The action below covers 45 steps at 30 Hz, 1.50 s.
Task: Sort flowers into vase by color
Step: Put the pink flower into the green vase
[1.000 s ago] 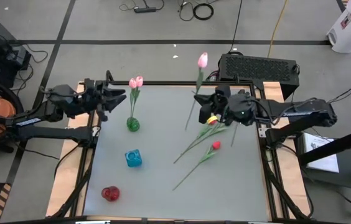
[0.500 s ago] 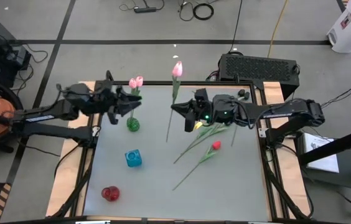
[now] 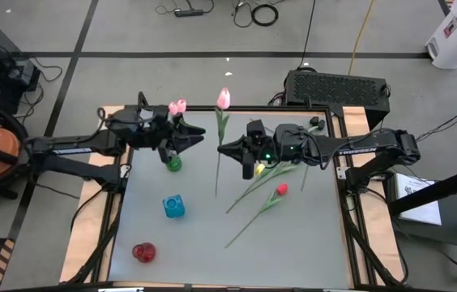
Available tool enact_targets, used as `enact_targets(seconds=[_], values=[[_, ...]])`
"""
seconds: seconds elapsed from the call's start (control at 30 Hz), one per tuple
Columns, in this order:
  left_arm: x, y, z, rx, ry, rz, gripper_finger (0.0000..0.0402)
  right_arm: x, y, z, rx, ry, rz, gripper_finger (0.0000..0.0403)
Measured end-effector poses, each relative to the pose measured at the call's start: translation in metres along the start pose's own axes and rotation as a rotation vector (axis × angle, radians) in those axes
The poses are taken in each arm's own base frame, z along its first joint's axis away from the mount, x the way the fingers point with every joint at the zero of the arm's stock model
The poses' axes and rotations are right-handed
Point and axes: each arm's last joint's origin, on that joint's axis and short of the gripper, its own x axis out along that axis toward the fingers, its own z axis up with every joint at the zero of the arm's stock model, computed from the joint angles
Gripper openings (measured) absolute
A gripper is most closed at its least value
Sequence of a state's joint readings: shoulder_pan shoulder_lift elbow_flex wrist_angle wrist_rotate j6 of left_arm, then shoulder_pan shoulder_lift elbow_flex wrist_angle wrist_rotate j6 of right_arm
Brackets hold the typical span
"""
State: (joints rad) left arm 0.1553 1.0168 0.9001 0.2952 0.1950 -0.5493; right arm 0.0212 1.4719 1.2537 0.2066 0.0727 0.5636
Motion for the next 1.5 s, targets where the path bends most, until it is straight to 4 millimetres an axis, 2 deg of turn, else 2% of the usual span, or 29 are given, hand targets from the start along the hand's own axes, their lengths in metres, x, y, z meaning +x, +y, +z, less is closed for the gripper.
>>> enact_targets(seconds=[0.6, 1.3, 1.5], values=[[0.037, 0.013, -0.022, -0.043, 0.01, -0.099, 0.0167, 0.0, -0.001, -0.001, -0.001, 0.016, -0.01, 0.0], [0.042, 0.016, -0.027, -0.037, 0.015, -0.078, 0.0166, 0.0, 0.0, -0.002, 0.106, 0.036, 0.008, 0.0], [0.042, 0.016, -0.027, -0.036, 0.016, -0.078, 0.0136, 0.0, 0.001, -0.003, 0.131, 0.053, 0.03, 0.0]])
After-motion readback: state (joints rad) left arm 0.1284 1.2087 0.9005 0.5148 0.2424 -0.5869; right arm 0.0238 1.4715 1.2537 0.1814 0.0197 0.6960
